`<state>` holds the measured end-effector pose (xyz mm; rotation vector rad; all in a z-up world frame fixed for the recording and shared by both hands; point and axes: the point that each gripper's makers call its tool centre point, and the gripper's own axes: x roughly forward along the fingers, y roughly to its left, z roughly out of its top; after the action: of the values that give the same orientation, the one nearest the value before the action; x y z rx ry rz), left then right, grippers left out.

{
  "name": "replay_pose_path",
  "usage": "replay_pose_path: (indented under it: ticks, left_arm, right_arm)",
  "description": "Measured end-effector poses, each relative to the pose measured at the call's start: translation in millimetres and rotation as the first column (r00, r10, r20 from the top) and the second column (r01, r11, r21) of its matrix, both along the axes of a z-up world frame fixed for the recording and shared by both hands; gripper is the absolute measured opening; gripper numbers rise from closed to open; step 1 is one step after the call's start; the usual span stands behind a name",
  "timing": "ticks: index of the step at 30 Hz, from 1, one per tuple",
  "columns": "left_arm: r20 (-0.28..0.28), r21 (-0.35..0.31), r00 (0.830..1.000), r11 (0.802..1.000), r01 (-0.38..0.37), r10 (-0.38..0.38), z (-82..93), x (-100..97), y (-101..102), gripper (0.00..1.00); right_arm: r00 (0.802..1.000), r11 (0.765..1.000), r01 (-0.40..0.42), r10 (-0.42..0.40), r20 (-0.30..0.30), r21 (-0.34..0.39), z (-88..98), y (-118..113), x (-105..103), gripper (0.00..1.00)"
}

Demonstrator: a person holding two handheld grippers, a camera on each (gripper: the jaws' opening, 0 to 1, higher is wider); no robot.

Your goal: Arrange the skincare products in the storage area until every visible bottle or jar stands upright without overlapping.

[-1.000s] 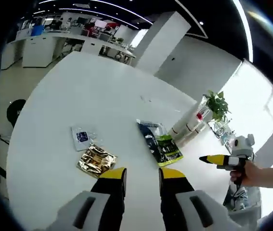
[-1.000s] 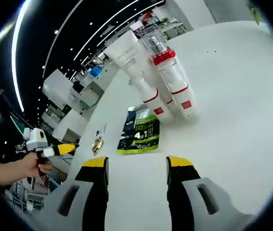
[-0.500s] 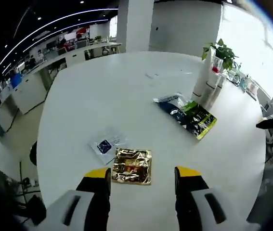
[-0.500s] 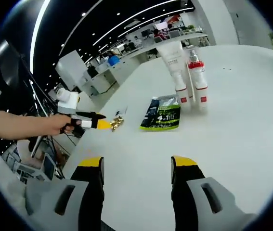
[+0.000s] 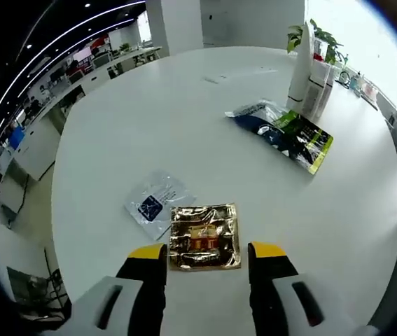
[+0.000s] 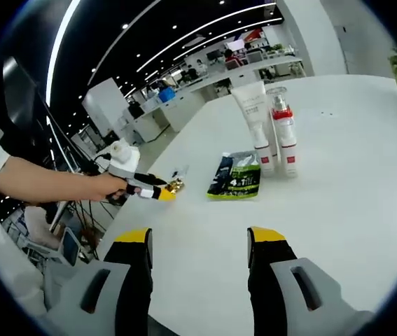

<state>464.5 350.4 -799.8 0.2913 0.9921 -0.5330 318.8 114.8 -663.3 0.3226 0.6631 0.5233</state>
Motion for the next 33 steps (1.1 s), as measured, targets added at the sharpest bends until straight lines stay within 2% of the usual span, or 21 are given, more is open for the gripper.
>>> replay_pose_path:
  ticks: [5,12,23,31,33]
  left_arm:
    - [-0.022,-0.024,0.999,0.999,-0.026,0.025,-1.1,0.0,-2.4,0.43]
    - [-0.027,-0.019,0.999,0.999,-0.029,0.029,-1.1,0.4,-2.1,0.40]
    - [-0.044,-0.032,0.999,0.999,-0.027,0.026,2.0,-13.5,-3.3,0.38]
    - [-0.017,-0.116,0.999,0.993,-0.031,0.029,17.4,-33.8,-16.0,0.38]
    - [-0.005,-0.162,0.999,0.986,-0.034,0.033,25.1,-41.5,-23.6,0.38]
  right_arm:
    - [1.000,1.000,-0.009,0.009,0.006,-0.012,-0.4,0.3,-6.4,0.52]
    - [1.000,1.000,0.001,0.000,-0.017,0.004,-5.7,0.9,-12.3,0.50]
    - [1.000,1.000,0.002,-0.002,-0.002,0.010,-1.8,2.7,-11.1,0.50]
    - [1.000,1.000,-0.013,0.013,-0.001,0.026,1.6,10.2,-10.4,0.50]
    - [1.000,0.999,-0.015,0.015,-0.003,0.039,3.2,12.8,-10.4,0.50]
